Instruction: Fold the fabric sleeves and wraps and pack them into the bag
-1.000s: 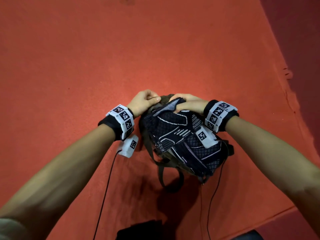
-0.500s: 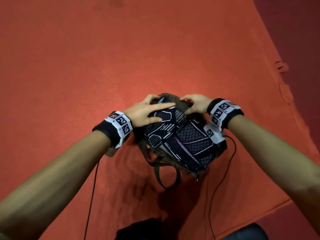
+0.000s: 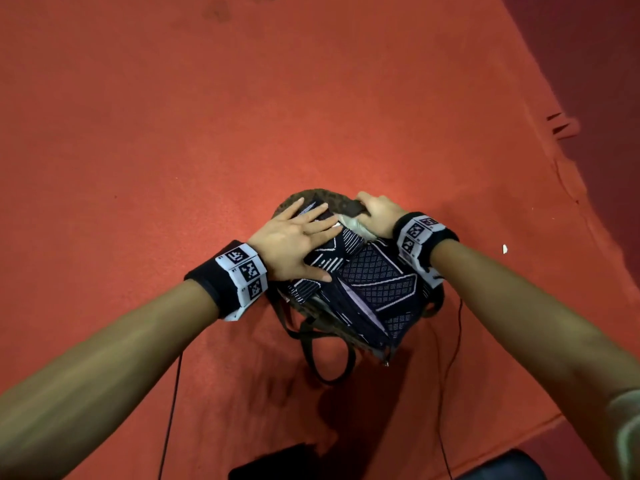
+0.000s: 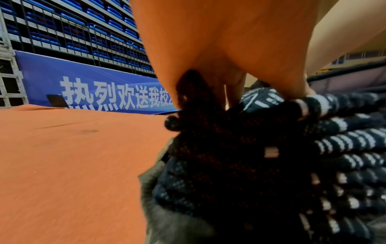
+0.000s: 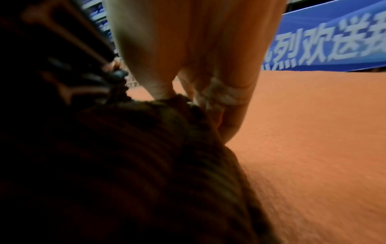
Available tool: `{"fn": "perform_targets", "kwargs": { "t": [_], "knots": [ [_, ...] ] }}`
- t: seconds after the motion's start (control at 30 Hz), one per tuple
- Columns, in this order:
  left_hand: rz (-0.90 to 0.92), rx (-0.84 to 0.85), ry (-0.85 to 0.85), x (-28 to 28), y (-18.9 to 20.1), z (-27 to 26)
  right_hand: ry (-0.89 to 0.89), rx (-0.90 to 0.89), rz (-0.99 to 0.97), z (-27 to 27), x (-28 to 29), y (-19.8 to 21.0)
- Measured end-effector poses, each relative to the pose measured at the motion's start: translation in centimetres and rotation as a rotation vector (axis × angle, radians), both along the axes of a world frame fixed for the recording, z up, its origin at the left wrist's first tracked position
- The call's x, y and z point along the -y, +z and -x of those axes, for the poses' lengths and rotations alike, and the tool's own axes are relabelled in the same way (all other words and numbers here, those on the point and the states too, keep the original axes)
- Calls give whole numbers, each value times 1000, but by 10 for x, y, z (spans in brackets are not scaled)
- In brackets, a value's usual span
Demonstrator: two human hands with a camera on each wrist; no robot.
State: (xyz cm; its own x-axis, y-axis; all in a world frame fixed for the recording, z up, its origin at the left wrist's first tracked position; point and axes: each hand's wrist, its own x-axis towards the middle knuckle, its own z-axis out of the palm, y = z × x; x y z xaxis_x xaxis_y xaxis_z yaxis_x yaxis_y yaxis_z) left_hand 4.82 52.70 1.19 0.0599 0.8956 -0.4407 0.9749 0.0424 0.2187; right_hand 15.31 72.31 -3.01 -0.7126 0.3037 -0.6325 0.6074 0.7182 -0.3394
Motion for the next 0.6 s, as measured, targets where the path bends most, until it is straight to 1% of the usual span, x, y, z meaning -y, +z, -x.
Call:
{"fn": "perform_targets", "kwargs": {
  "t": [0.03, 0.1, 0.2, 0.3, 0.37, 0.47, 0.53, 0.6],
  "knots": [
    [8, 16, 0, 2, -1, 3, -25, -51, 9, -1, -3, 2],
    [35, 31, 6, 6, -4, 7, -10, -133, -8, 1, -6, 5],
    [75, 7, -5, 16, -7, 8, 62, -146, -93, 13, -1, 5],
    [158, 98, 47, 17, -5, 6, 67, -182, -163, 24, 2, 14],
    [191, 120, 76, 10, -2, 2, 46, -243, -133, 26, 3, 23],
    [200, 97, 49, -3, 2, -1, 71, -346, -102, 27, 3, 42],
    [203, 92, 40, -9, 1, -1, 81, -363, -97, 24, 1, 56],
    [200, 65, 51, -14, -1, -2, 30, -353, -90, 19, -2, 66]
  ]
}}
